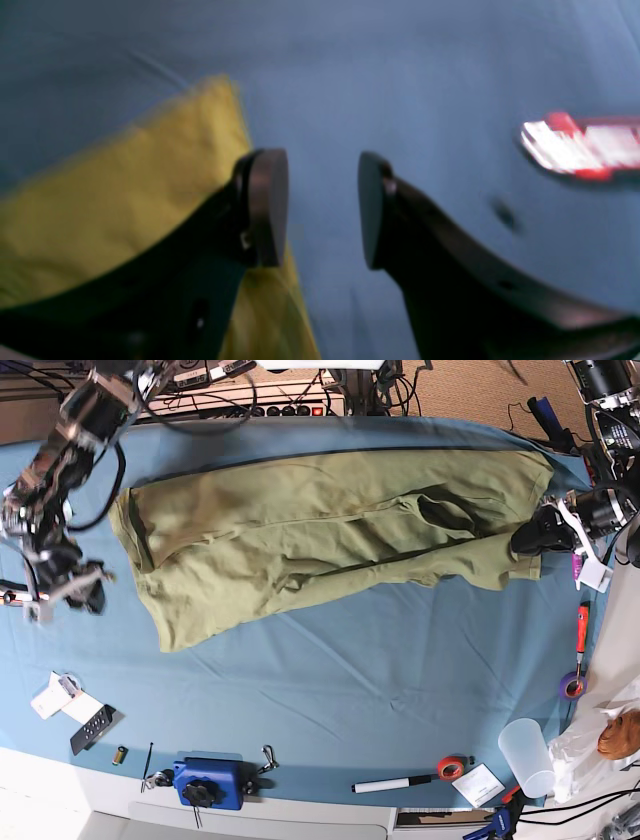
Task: Layout the t-shirt on the table in an organized manner, then fold the t-shirt properly
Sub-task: 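Release the hem with the right gripper and regrasp the strip end, then pull the strip ends apart with both grippers to straighten it, then lift the strip end with the left gripper and fold it toward the right gripper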
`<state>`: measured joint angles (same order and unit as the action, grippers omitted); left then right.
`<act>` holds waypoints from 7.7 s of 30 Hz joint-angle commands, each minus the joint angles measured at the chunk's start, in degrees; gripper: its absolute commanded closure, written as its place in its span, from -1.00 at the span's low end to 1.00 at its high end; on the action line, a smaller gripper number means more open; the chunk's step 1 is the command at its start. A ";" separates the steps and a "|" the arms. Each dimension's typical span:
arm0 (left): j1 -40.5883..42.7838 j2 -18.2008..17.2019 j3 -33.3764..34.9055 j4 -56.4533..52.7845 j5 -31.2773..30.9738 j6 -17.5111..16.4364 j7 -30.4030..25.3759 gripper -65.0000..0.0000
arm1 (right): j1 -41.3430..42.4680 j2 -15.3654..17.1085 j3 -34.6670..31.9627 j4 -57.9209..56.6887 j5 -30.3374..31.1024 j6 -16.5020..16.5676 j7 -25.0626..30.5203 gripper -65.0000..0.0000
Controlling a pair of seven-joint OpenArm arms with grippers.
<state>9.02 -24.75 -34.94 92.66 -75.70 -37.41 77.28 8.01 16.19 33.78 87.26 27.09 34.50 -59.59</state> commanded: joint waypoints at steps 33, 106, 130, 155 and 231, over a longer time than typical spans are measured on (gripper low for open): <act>-0.46 -1.09 -0.35 0.90 -1.46 -0.17 -1.53 1.00 | 18.34 -1.44 -21.53 -33.66 -8.72 -3.89 9.57 0.70; 13.11 -1.09 -5.97 5.29 -8.50 -0.17 2.72 1.00 | -17.11 -0.02 5.73 10.19 11.61 2.05 -5.38 1.00; 15.15 -0.94 -5.97 5.22 -4.02 -0.17 2.72 0.27 | -18.01 -0.15 5.66 10.19 5.44 0.87 -7.87 1.00; 10.80 0.37 -5.95 5.29 19.10 11.72 -10.82 -0.27 | -17.99 -0.15 5.66 10.19 6.75 3.15 -9.81 0.38; 6.84 18.29 49.00 30.71 50.99 19.80 -22.53 1.00 | -17.66 -0.15 5.66 10.19 11.06 2.97 -5.90 0.38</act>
<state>16.19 -6.74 14.02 122.45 -23.88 -17.41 56.45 -10.15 15.05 39.16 96.40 37.39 37.39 -67.02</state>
